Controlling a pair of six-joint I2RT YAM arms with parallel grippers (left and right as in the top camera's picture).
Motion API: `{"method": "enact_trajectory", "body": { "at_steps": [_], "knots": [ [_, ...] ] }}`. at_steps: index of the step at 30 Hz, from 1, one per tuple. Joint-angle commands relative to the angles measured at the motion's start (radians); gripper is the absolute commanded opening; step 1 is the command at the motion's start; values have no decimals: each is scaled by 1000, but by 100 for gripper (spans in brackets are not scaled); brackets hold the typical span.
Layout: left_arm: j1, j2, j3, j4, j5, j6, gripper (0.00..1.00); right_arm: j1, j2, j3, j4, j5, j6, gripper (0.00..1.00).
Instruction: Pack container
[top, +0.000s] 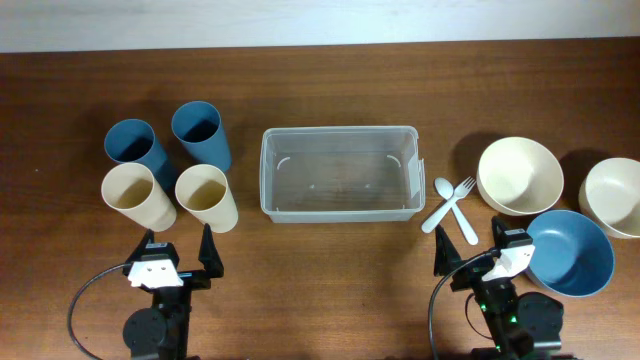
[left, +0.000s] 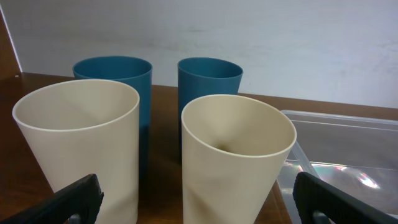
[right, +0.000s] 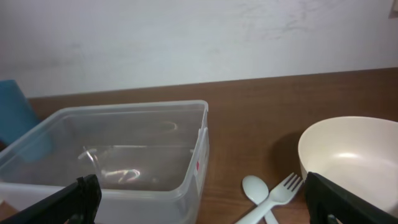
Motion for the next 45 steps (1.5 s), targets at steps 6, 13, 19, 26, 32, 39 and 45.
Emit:
{"method": "enact_trajectory", "body": {
  "at_steps": [6, 13, 19, 26, 32, 39, 45],
  "knots": [
    [-3, -10, -1, -7, 7, 16, 100, -6, 114, 93, -14, -16, -33, 99],
    [-3, -10, -1, -7, 7, 16, 100, -6, 225, 136, -13, -17, -33, 99],
    [-3, -10, -1, -7, 7, 16, 100, -6, 274, 164, 17, -16, -33, 99],
    [-3, -10, -1, -7, 7, 16, 100, -6, 274, 163, 19, -8, -32, 99],
    [-3, -10, -1, -7, 7, 16, 100, -6, 274, 163, 13, -9, -32, 99],
    [-3, -10, -1, -7, 7, 16, 100, -6, 274, 170, -14, -8, -28, 99],
    [-3, -10, -1, -7, 7, 16, 100, -7, 320, 281, -158, 55, 37, 99]
  ]
}}
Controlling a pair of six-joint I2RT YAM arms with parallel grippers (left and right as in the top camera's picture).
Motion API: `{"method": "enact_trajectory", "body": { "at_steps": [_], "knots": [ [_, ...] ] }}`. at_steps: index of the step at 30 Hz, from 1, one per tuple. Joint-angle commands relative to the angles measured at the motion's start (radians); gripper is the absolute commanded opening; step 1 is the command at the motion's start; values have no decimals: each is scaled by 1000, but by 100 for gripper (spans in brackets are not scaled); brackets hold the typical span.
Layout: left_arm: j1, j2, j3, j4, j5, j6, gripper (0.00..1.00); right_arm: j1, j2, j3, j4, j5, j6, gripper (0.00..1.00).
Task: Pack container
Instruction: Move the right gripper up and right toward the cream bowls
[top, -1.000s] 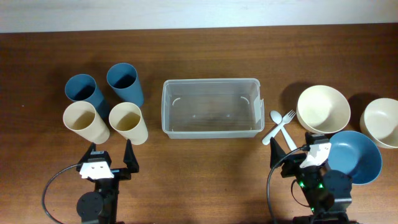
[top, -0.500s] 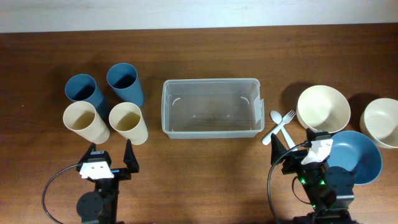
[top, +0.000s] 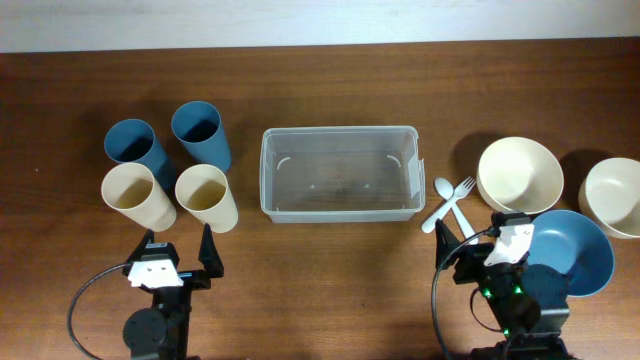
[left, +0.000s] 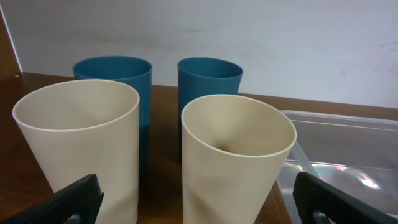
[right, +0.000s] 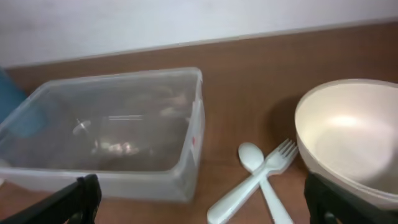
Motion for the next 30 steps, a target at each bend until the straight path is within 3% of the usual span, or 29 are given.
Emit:
{"method": "enact_trajectory", "body": {
  "at_steps": [1, 9, 16, 22, 24, 30],
  "knots": [
    [-3, -10, -1, -8, 7, 16, 100, -7, 50, 129, -63, 55, 30, 99],
    [-3, -10, -1, -8, 7, 16, 100, -7, 376, 627, -481, 298, 83, 99],
    [-3, -10, -1, -8, 7, 16, 100, -7, 703, 1027, -809, 259, 82, 99],
    [-3, -10, -1, -8, 7, 16, 100, -7, 857, 1122, -842, 18, 24, 99],
    [-3, -10, -1, -8, 7, 16, 100, -7, 890, 1122, -842, 31, 7, 99],
    [-3, -10, -1, -8, 7, 16, 100, -32, 986, 1122, -867, 206, 271, 99]
  ]
}}
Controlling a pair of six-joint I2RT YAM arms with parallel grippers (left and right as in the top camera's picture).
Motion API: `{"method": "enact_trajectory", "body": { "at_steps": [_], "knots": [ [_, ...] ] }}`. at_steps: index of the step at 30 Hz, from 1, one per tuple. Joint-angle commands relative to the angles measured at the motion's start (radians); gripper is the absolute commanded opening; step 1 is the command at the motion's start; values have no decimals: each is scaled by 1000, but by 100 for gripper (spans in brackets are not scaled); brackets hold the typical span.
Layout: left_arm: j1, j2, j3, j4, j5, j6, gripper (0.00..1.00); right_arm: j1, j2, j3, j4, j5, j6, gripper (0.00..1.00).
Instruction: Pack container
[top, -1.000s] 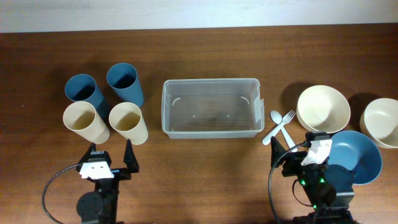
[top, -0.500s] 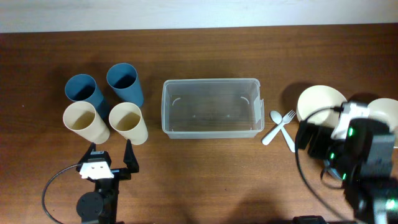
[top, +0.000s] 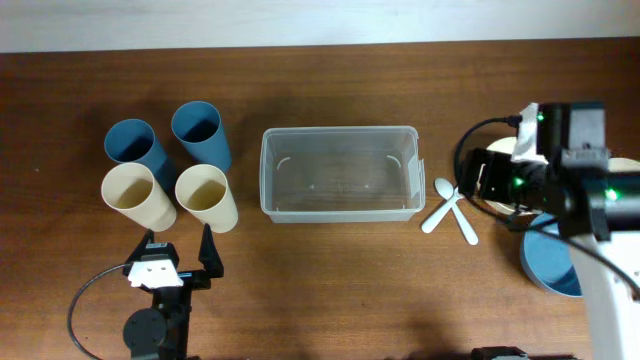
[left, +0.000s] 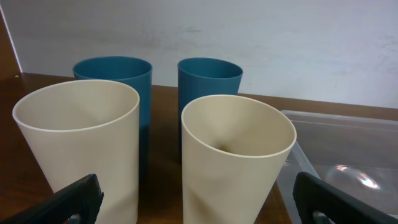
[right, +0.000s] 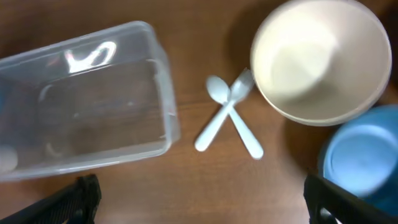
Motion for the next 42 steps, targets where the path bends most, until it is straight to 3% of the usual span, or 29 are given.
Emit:
{"method": "enact_trajectory", "body": {
  "at_steps": [1, 20, 27, 32, 42],
  "knots": [
    [-3, -8, -1, -8, 7, 16, 100, -38, 46, 20, -10, 101, 169, 99],
    [-3, -8, -1, -8, 7, 16, 100, -433, 381, 20, 50, 167, 331, 99],
    [-3, -8, -1, -8, 7, 16, 100, -450, 507, 19, 100, 93, 304, 97],
    [-3, -8, -1, -8, 7, 16, 100, -451, 509, 19, 185, 99, 219, 93],
    [-3, -8, -1, -8, 7, 16, 100, -450, 513, 19, 275, 114, 218, 91]
  ]
}}
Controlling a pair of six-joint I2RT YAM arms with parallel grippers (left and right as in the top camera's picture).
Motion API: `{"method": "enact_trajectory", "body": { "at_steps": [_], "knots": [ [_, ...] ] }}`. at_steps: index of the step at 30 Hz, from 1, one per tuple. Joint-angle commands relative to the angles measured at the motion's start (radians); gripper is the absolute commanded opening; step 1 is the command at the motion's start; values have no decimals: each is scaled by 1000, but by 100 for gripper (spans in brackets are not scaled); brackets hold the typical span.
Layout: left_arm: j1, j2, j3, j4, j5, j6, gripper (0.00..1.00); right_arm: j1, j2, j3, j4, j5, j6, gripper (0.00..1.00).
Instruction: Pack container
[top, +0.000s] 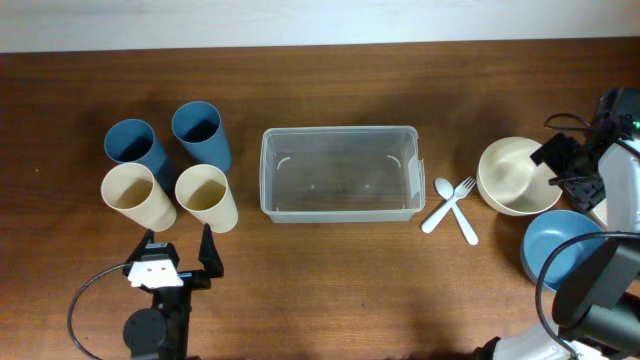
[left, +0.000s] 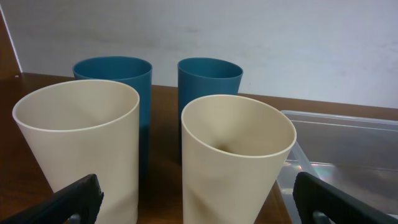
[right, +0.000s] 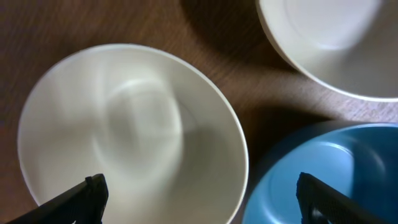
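The clear plastic container (top: 340, 172) stands empty mid-table. To its left are two blue cups (top: 201, 135) and two cream cups (top: 206, 197). On the right lie a white spoon and fork (top: 452, 208), a cream bowl (top: 512, 176) (right: 130, 134), a blue bowl (top: 562, 258) (right: 329, 180) and a second cream bowl (right: 336, 43). My right gripper (right: 198, 198) hangs open above the first cream bowl's right rim, looking down. My left gripper (left: 198, 199) rests open low behind the cream cups (left: 239, 155).
The right arm (top: 605, 150) reaches in along the table's right edge, and its cable loops over the blue bowl. The left arm's base (top: 160, 300) sits at the front left. A pale wall runs behind the table.
My right gripper has moved right and lower, from above the spoon, fork and container's right end to just above the cream bowl beside the blue bowl. The left arm has not moved.
Both grippers first rested low at the table's front, the right one facing the container and the cream bowl. The right arm then tilted up, later stood high over the utensils looking down, and now hovers over the cream bowl. Nothing on the table has shifted.
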Motion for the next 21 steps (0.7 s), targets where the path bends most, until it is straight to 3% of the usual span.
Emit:
{"method": "enact_trajectory", "body": {
  "at_steps": [1, 21],
  "knots": [
    [-3, -8, -1, -8, 7, 16, 100, -2, 2, 19, 13, 16, -8, 91],
    [-3, -8, -1, -8, 7, 16, 100, -2, 161, 18, 71, 19, -23, 82]
  ]
}}
